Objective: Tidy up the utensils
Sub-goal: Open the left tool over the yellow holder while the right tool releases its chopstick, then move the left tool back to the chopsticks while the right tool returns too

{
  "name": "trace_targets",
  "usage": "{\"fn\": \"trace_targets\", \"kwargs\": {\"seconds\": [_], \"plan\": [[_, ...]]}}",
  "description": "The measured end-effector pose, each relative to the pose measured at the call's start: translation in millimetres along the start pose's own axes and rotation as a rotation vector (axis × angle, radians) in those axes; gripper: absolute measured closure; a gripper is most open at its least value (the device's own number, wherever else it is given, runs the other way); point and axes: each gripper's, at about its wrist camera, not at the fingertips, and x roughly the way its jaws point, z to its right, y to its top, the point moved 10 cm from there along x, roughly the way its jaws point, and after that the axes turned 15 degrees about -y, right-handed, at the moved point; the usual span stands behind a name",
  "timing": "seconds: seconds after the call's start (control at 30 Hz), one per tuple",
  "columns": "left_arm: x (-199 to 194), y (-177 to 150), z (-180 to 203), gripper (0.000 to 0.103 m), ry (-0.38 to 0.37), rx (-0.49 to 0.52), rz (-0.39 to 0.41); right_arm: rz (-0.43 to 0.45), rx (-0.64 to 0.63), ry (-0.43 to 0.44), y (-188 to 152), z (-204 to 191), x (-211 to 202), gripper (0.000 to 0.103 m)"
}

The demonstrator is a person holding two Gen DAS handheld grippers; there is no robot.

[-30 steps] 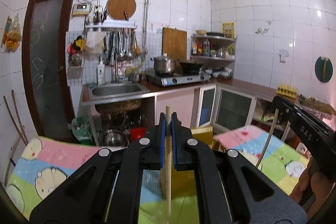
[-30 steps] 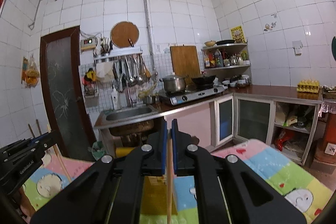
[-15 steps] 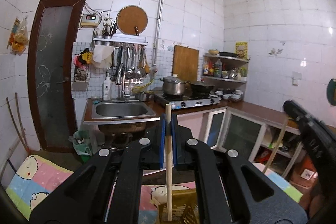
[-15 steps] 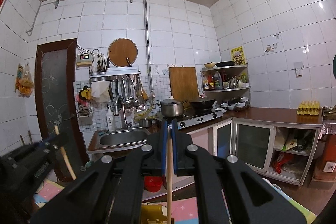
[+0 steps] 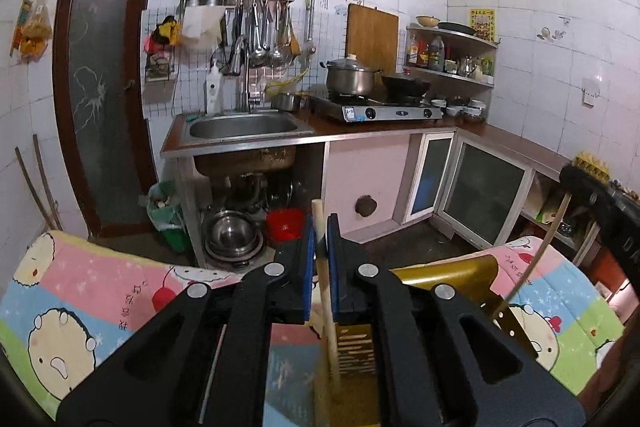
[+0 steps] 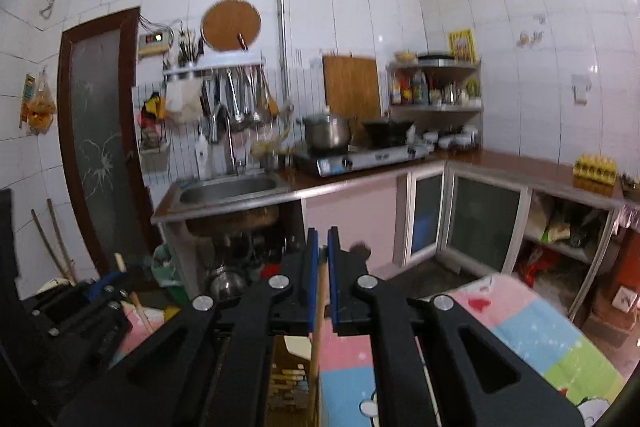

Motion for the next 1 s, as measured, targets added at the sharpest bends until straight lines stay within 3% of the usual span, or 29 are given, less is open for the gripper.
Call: {"fn": "trace_targets", "kwargs": {"seconds": [0.07,0.1,0.13,0.17,0.2,0.37,0.47,0.63,1.0], "plan": [[-13,8,-5,0.096,0.003,-0.004,0.016,-0.013,-0.017,-0.024,2,7,-2,0.094],[-18,11,-5,0.084,0.007,-0.002,0.021,-0.016,-0.023,-0.03,3,10,-4,0.073],[-28,17,-7,0.061,0.013,0.0,0.026,-0.013,-0.026,-0.037,5,12,-8,0.056],[-37,23,-9,0.049,0.021,0.001,0.034,0.006,-0.032,-0.053,10,17,-17,0.034],[-47,28,-11,0.036,0.03,0.004,0.049,0.017,-0.041,-0.063,13,20,-22,0.034],[-108,44,-24,0.006,0.076,0.035,0.108,-0.012,-0.071,-0.091,12,37,-57,0.034],[-130,35,-30,0.005,0.099,0.03,0.102,-0.054,-0.074,-0.085,-6,43,-73,0.034],[-144,-11,-41,0.005,0.096,-0.004,-0.013,-0.143,-0.112,-0.076,-66,48,-100,0.034],[-133,-141,-32,0.005,0.077,-0.005,-0.254,-0.387,-0.135,-0.06,-205,50,-119,0.034]]}}
